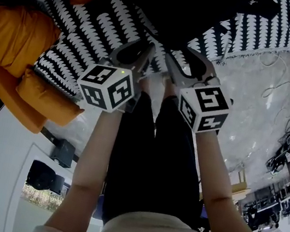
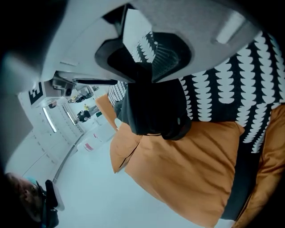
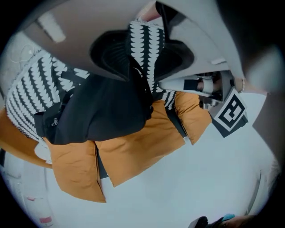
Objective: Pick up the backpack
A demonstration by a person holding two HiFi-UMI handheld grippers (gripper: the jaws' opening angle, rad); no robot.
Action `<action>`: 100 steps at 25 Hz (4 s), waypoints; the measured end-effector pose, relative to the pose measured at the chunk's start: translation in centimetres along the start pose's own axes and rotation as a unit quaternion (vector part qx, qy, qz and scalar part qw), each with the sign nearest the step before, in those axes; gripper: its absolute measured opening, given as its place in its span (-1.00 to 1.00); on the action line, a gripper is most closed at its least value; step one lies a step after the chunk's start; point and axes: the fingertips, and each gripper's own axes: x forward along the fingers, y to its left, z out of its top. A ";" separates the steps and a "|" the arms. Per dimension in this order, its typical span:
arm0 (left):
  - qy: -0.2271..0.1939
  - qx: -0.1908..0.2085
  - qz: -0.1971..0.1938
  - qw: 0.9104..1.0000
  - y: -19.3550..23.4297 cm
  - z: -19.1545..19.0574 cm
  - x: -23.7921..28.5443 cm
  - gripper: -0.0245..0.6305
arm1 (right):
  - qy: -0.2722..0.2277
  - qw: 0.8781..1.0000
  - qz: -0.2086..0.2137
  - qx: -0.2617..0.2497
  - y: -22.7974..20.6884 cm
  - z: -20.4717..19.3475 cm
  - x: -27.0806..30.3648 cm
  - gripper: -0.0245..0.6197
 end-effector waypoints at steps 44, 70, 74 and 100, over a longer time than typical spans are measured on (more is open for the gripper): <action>-0.028 -0.027 0.071 0.997 1.7 1.0 5.6 -0.88 | -0.010 1.000 -0.011 -0.006 -5.4 1.5 2.1 -0.67; -0.068 0.025 -0.004 0.997 -7.7 7.0 -6.1 -0.88 | -0.080 0.980 0.139 0.120 3.4 10.5 -11.3 -0.80; -0.083 0.038 -0.014 0.996 -10.0 8.7 -7.9 -0.88 | -0.101 0.978 0.141 0.116 4.4 12.2 -13.6 -0.80; -0.129 0.122 -0.101 0.979 -27.2 14.9 -22.1 -0.88 | -0.193 0.959 0.186 0.093 13.2 19.3 -31.4 -0.80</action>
